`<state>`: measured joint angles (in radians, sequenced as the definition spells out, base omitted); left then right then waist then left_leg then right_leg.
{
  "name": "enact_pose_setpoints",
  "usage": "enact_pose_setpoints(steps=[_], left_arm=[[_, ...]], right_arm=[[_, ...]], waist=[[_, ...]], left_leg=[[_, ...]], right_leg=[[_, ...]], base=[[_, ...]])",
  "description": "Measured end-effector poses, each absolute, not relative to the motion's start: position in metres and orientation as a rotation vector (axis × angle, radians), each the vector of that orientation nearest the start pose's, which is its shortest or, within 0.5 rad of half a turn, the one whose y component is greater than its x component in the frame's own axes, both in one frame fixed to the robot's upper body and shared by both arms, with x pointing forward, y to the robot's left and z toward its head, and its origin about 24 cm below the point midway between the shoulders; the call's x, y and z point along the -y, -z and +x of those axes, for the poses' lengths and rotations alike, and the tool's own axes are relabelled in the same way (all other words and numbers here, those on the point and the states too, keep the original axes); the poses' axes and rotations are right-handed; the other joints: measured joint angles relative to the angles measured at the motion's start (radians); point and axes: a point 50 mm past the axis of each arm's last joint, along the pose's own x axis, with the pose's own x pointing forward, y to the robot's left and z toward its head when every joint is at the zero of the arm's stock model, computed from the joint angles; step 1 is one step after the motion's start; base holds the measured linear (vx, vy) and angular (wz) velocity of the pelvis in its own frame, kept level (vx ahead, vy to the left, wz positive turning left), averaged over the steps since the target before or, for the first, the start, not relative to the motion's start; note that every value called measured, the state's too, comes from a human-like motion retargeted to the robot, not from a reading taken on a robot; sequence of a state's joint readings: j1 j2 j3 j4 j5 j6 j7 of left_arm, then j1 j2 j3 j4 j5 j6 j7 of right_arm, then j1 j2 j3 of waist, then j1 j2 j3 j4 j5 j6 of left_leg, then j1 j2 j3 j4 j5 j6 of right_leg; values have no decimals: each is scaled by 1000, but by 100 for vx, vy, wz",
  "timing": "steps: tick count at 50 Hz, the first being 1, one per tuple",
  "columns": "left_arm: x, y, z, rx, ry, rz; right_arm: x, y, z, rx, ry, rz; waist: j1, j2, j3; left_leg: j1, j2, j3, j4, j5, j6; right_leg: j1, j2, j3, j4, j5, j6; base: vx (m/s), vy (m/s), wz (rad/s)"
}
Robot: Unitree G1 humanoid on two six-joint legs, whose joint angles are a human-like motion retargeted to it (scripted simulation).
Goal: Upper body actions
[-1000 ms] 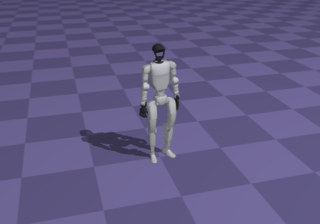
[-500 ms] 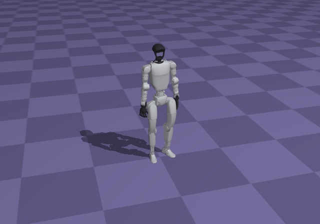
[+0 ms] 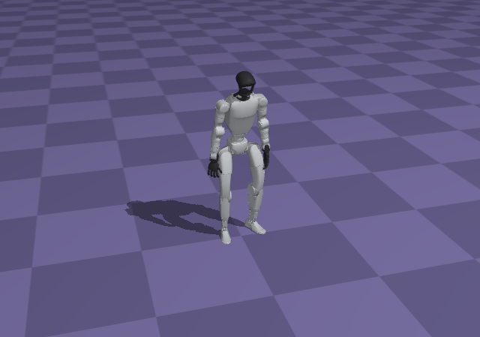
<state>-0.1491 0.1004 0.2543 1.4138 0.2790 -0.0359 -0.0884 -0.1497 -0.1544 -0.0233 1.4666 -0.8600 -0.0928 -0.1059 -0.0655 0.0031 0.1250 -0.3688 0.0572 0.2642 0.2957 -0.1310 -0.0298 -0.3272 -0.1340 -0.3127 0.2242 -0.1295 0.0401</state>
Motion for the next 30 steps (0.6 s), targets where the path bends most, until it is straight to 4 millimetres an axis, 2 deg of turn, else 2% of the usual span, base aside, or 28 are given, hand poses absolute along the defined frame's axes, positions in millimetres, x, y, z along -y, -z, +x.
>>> enact_pose_setpoints(steps=[3, 6, 8, 10, 12, 15, 18, 21, 23, 25, 27, 28, 30], left_arm=[[-199, 151, 155, -1083, 64, 157], [-201, 127, 205, -931, 85, 223], [-202, 102, 244, -794, 105, 272], [-204, 74, 277, -663, 134, 336], [-208, 49, 300, -564, 162, 410], [-205, 12, 331, -446, 221, 518], [-186, -3, 347, -423, 291, 567], [-164, -5, 351, -409, 348, 525], [-152, -4, 350, -383, 374, 489], [-147, -10, 352, -330, 377, 483], [-154, -24, 358, -251, 335, 509], [-158, -31, 361, -210, 301, 522], [-166, -48, 366, -116, 221, 537]], right_arm=[[203, 154, 142, -999, -352, -835], [198, 135, 183, -827, -323, -783], [196, 115, 218, -699, -311, -780], [194, 92, 248, -580, -317, -806], [191, 73, 271, -495, -353, -862], [190, 46, 297, -398, -384, -942], [193, 30, 311, -366, -381, -959], [193, 26, 314, -377, -379, -923], [191, 26, 313, -371, -379, -886], [188, 19, 316, -328, -373, -864], [182, 5, 325, -249, -352, -867], [180, -4, 329, -203, -340, -870], [176, -22, 336, -101, -321, -878]], waist=[[5, 7, 64], [51, 2, 165], [71, 6, 246], [101, -5, 298], [125, -22, 325], [102, 0, 370], [101, 9, 383], [97, 20, 386], [97, 28, 393], [90, 27, 395], [97, 13, 395], [96, 19, 395], [79, 40, 395]], left_leg=[[-104, 18, -29, 111, -35, -5], [-175, 42, -16, 205, -57, -10], [-231, 84, 4, 292, -111, -21], [-288, 167, 103, 383, -164, -17], [-342, 199, 134, 448, -160, -12], [-450, 209, 71, 526, -143, 2], [-523, 208, 36, 544, -130, 7], [-536, 199, 23, 525, -97, -9], [-531, 176, -23, 488, -18, -44], [-550, 133, -103, 421, 131, -93], [-562, 94, -139, 323, 182, -88], [-560, 96, -152, 281, 161, -99], [-577, 139, -74, 270, 40, -15]], right_leg=[[-58, -46, -111, 51, -19, 8], [-115, -81, -175, 125, -29, -5], [-152, -102, -239, 176, -28, -21], [-227, -103, -221, 242, -44, -33], [-294, -107, -206, 308, -68, -44], [-359, -89, -178, 368, -91, -49], [-411, -57, -137, 384, -101, -54], [-419, -40, -108, 363, -61, -24], [-401, -49, -100, 319, 56, 7], [-433, -37, 23, 279, 242, 78], [-486, -31, 159, 237, 313, 81], [-502, -32, 196, 219, 308, 81], [-504, -116, 51, 182, 253, -2]], base=[[-36, -13, 34], [-33, -20, -12], [-44, -23, -5], [-39, -19, -39], [-17, -11, -51], [-18, -11, 35], [-14, -11, 33], [-3, 0, 3], [0, 0, 0], [-12, -1, -4], [-25, -6, -33], [-30, -3, -14], [-22, 0, 31]])
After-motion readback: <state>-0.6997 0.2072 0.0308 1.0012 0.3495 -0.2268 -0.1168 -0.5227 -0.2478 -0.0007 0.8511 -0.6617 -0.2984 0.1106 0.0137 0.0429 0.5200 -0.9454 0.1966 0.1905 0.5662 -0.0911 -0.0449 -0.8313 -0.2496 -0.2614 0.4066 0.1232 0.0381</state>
